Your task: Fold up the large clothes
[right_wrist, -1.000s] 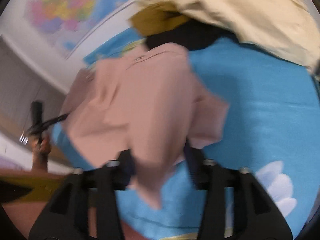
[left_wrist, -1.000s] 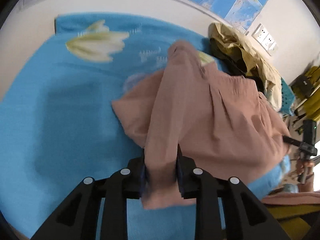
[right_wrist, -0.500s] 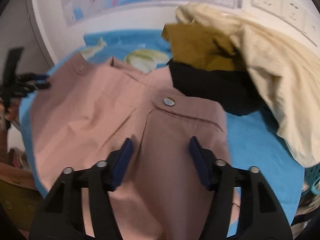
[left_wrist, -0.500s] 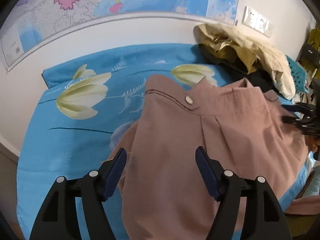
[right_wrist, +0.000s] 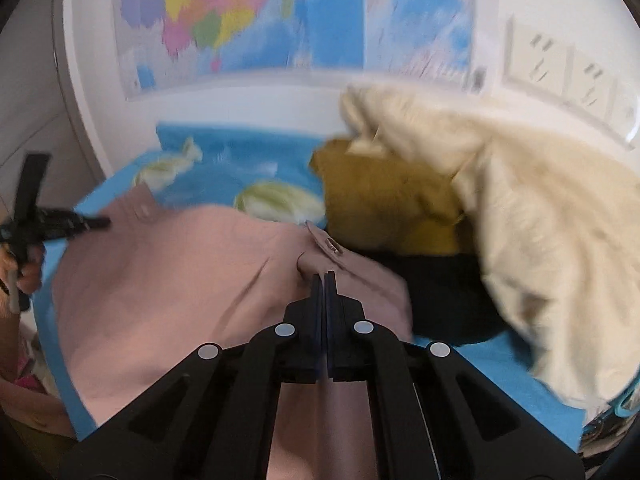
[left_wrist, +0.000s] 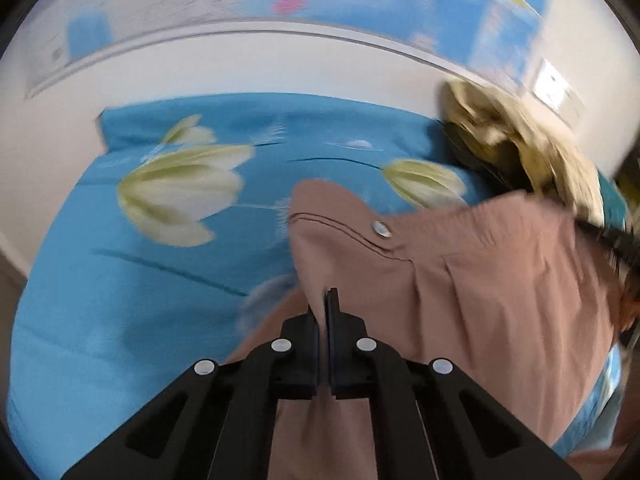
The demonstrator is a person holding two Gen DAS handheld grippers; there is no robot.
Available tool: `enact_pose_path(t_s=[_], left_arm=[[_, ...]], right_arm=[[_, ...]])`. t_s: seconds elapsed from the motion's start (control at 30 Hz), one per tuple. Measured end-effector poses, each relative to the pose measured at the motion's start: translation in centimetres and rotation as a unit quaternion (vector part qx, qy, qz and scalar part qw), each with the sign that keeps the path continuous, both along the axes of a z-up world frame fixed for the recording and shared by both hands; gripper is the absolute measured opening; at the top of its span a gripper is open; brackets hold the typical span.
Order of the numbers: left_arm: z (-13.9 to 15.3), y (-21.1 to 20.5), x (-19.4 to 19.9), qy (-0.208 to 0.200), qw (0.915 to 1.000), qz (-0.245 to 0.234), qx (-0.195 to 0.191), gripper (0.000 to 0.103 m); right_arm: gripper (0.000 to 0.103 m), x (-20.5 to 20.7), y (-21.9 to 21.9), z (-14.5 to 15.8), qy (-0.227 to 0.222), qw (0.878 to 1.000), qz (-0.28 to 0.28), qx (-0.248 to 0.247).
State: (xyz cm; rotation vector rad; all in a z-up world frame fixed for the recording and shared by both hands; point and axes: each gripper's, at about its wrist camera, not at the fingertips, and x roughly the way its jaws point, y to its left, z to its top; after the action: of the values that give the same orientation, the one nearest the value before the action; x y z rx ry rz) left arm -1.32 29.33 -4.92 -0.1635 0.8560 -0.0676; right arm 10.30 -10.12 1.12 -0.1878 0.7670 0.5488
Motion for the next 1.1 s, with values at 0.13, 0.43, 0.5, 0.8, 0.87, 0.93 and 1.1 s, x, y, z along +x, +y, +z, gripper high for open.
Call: enact_pose_path(t_s=[0.13,0.43,0.5,0.8,0.87,0.93,1.1], left_arm=[[-2.2,0.2,0.3,0.036,0.9992,0.005,0.018,0.009],[-1.8,0.9,-1.5,0.021,0.9997,0.011,-0.001,0.052],[-1.9,0.7,-1.6,0.022,0.9997,0.009,0.003,0.055],[-3.3,0.4,-0.9,0.034,0.9991,0.022,0.013,0.052],[-3.1,0.4,-1.3,0.033,0.999,0.025,0.014,0.055],[-2.8,0.6,-2.0,0.033,0.9991,0.025,0.013,0.07],[-3.3,0.6,-4.4,0.03,0.9995,0.0,0.006,0.077]], right_arm=[[0.005,1.7,2.6,-4.2,0.038,0.998,0.018,-0.051],[0.063,-2.4,-1.7,-0.2,0.006,1.0,0.01,0.012],[0.063,-3.9,-3.2,0.5,0.005,1.0,0.005,0.024],[0.045,-6.2,-7.0,-3.8,0.074,0.997,-0.034,0.016],[0.058,-6.9,-8.4,-3.2,0.08,0.995,-0.041,0.051],[0.082,-8.7,-9.9,-2.3,0.077,0.993,-0.039,0.079],[0.078,-13.6,-12.1,-2.8,0.089,0.992,-0.023,0.089]])
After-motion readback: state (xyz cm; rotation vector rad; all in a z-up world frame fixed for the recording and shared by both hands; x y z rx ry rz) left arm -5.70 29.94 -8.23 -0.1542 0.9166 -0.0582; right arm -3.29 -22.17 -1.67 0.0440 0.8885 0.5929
